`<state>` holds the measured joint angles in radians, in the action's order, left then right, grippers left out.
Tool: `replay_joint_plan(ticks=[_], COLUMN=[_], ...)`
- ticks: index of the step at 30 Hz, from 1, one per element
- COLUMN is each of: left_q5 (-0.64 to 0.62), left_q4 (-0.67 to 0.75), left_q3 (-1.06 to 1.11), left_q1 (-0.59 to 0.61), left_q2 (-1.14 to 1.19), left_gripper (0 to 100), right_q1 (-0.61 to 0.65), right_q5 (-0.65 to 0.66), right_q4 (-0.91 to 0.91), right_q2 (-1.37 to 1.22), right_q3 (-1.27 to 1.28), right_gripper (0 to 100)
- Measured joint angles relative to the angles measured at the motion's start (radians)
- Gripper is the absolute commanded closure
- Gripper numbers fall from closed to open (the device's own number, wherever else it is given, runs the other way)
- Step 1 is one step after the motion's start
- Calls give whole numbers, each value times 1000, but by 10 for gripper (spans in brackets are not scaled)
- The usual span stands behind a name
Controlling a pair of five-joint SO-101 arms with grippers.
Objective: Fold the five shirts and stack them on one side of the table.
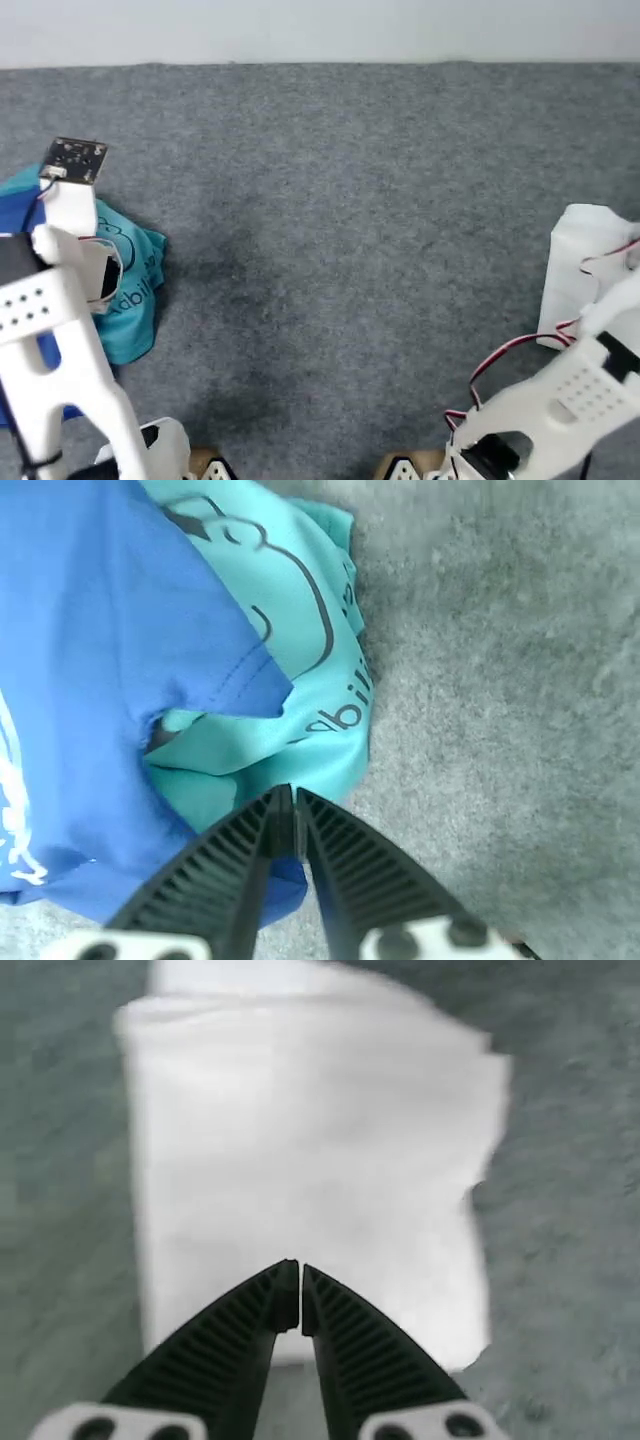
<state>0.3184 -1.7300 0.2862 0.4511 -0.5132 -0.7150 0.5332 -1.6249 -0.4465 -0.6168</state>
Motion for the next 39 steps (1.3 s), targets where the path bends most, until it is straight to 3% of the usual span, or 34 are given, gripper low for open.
replay_joint_plan(ticks=[5,10,16,22,25,30,39], left_q5=[0,20,163,226,226,229,232], left_q4=[-2,-3,-5,40,100,146,152], left_q3=[0,0,0,40,40,40,46], left_q1=[3,121,307,354,359,368,367], left_q2=[-124,-186,-161,0,58,94,103], left_gripper=[979,844,823,823,835,991,987], right_q1=[72,83,97,126,137,135,135], right_q5=[-3,-3,-3,-3,-3,-3,-3], right_q4=[-129,-129,-129,-129,-129,-129,-129], right_q2=[78,184,370,559,643,746,819], right_q3=[5,112,341,578,684,812,853], right_gripper=[989,989,989,989,989,989,989])
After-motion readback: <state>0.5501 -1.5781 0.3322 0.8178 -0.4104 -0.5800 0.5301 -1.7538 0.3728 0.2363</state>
